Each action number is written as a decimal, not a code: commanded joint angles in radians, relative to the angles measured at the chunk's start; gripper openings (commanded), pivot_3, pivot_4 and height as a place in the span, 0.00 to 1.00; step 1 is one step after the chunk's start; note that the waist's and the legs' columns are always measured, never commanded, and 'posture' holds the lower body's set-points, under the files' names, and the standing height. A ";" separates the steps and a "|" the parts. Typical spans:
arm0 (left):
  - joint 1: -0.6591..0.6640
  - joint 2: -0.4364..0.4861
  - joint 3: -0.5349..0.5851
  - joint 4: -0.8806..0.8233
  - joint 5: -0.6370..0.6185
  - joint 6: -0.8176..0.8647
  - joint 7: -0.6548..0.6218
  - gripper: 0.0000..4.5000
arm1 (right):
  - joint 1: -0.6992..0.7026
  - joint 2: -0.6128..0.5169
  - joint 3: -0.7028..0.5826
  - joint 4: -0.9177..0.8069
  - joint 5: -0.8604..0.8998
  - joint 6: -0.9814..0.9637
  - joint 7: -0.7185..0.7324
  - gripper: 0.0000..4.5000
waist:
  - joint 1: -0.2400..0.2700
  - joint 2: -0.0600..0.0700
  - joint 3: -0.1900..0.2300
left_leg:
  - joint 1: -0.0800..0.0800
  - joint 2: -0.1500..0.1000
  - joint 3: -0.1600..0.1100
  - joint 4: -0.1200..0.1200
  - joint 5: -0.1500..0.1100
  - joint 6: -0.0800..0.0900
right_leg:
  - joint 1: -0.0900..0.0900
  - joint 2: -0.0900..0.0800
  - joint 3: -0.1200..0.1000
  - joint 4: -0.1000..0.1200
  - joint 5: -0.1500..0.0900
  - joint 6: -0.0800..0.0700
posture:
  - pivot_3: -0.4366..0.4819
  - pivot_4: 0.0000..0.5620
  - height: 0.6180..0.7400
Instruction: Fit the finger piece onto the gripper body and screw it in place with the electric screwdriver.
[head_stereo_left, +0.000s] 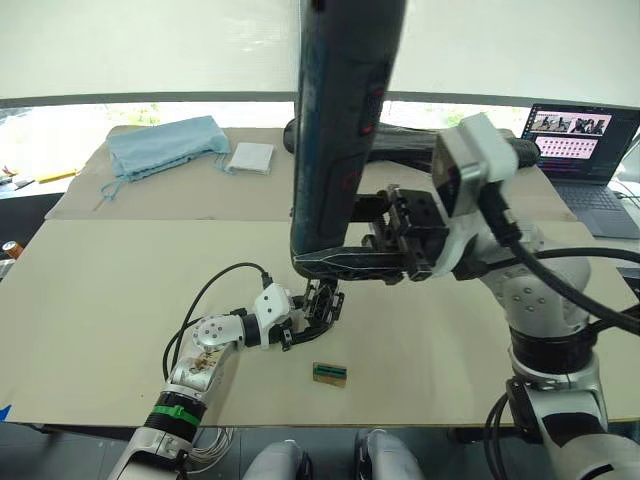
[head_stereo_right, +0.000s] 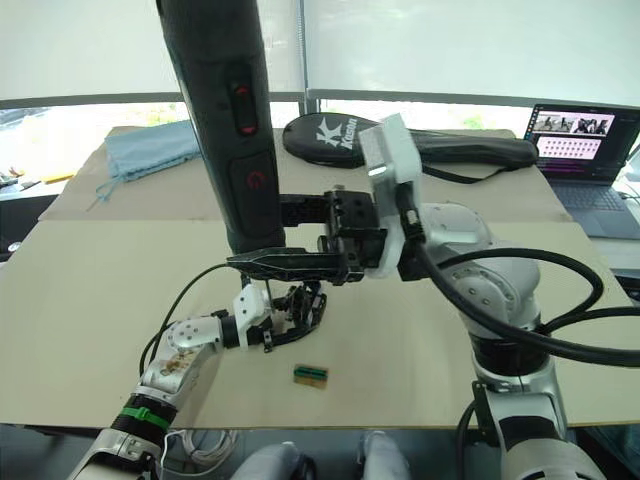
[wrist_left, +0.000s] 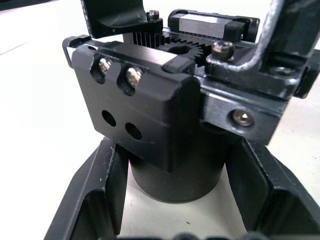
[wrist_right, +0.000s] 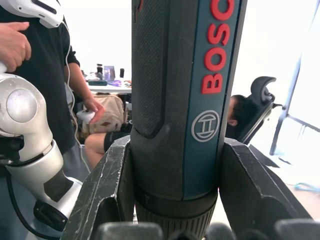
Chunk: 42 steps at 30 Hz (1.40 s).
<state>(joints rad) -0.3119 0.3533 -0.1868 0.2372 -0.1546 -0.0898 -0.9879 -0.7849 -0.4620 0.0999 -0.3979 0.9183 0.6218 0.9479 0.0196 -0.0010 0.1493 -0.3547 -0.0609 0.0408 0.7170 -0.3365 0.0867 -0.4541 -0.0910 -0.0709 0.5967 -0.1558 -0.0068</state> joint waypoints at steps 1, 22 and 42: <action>0.016 0.006 -0.023 0.037 0.025 0.016 0.004 0.51 | -0.041 0.023 0.017 0.016 -0.079 -0.045 -0.010 0.43 | 0.000 0.000 0.000 | 0.000 0.000 0.000 0.000 0.000 0.000 | 0.000 0.000 0.000 0.000 0.000 0.000 | 0.48 0.27 1.00; 0.031 0.013 -0.024 0.020 0.015 0.036 0.000 0.51 | 0.029 0.088 0.083 0.077 -0.295 -0.142 0.068 0.43 | -0.008 0.000 0.000 | 0.000 -0.001 0.000 0.000 0.001 -0.001 | 0.000 0.001 -0.002 0.000 0.000 0.000 | 0.48 0.27 1.00; 0.032 0.014 -0.027 0.019 0.013 0.046 -0.006 0.51 | -0.012 0.073 0.087 0.077 -0.311 -0.104 0.082 0.43 | -0.009 0.000 0.000 | 0.001 -0.001 0.000 0.000 0.001 -0.002 | 0.001 0.001 -0.004 0.000 0.000 0.000 | 0.48 0.27 1.00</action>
<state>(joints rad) -0.3025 0.3585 -0.1889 0.2283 -0.1597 -0.0815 -0.9933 -0.7660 -0.3929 0.2019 -0.2929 0.6012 0.5309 1.0258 0.0109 -0.0008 0.1493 -0.3538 -0.0617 0.0409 0.7170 -0.3355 0.0847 -0.4535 -0.0896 -0.0749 0.5969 -0.1558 -0.0068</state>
